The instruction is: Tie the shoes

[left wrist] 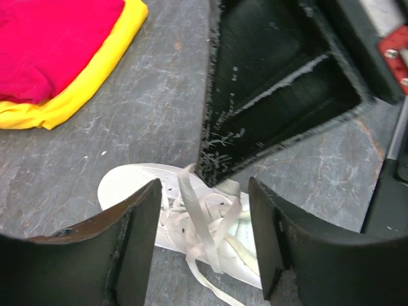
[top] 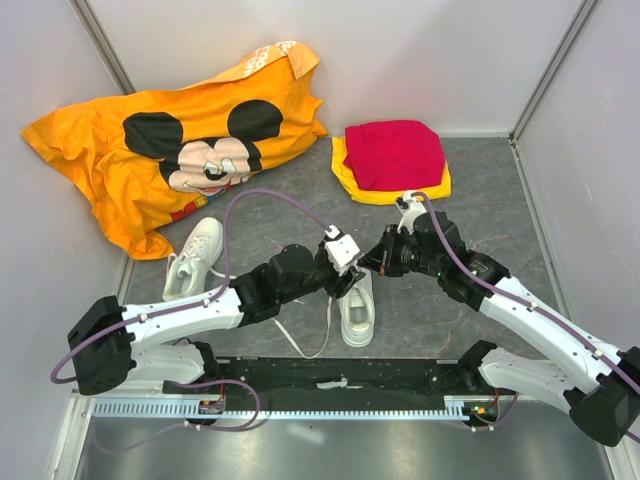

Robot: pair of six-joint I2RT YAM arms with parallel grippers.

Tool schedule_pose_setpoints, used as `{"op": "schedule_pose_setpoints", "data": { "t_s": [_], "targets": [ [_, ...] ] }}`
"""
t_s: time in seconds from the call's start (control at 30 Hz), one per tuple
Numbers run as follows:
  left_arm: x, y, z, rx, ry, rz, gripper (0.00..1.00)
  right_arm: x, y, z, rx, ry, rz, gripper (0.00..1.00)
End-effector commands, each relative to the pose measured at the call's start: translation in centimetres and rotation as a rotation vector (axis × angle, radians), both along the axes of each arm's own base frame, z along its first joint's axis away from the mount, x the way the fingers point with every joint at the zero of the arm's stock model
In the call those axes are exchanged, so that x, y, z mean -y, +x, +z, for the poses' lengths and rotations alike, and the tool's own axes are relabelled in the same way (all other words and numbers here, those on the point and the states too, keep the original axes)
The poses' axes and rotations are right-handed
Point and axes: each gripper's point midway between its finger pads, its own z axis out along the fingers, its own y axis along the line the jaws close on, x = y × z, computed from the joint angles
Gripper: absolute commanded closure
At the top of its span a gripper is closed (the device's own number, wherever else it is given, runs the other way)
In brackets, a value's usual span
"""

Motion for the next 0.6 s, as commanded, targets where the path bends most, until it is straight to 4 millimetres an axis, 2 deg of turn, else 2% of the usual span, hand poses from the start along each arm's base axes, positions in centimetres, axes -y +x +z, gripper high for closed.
{"op": "schedule_pose_setpoints", "data": {
  "t_s": [0.0, 0.07, 0.1, 0.17, 0.2, 0.3, 0.37, 0.47, 0.5, 0.57],
  "targets": [
    [0.7, 1.5, 3.0, 0.027, -0.09, 0.077, 0.46, -0.2, 0.0, 0.5, 0.002, 0.035, -0.01, 1.0],
    [0.6, 1.5, 3.0, 0.034, -0.085, 0.075, 0.53, -0.1, 0.0, 0.3, -0.005, 0.033, -0.011, 1.0],
    [0.4, 1.3, 2.9, 0.039, -0.08, 0.069, 0.6, -0.1, 0.0, 0.3, -0.006, 0.032, -0.012, 1.0],
    [0.1, 1.2, 2.5, 0.038, -0.068, 0.07, 0.7, 0.1, 0.1, 0.4, -0.006, 0.032, -0.017, 1.0],
    [-0.1, 1.3, 2.2, 0.033, -0.055, 0.073, 0.79, 0.2, 0.1, 0.4, -0.005, 0.031, -0.019, 1.0],
    [-0.5, 1.0, 1.7, 0.029, -0.036, 0.061, 0.94, 0.5, 0.2, 0.2, -0.008, 0.022, -0.025, 1.0],
    [-0.7, 0.8, 1.4, 0.031, -0.019, 0.046, 0.98, 0.6, 0.1, 0.0, -0.008, 0.017, -0.026, 1.0],
    [-0.5, 0.3, 1.5, 0.049, -0.015, -0.004, 0.98, 0.6, -0.1, -0.1, -0.002, 0.012, -0.007, 0.99],
    [-0.5, 0.1, 1.6, 0.057, -0.013, -0.021, 0.99, 0.6, -0.1, -0.1, 0.002, 0.009, 0.001, 0.81],
    [-0.1, -0.6, 1.6, 0.079, 0.009, -0.079, 0.98, 0.7, 0.1, 0.6, 0.073, -0.025, 0.048, 0.59]
  ]
}}
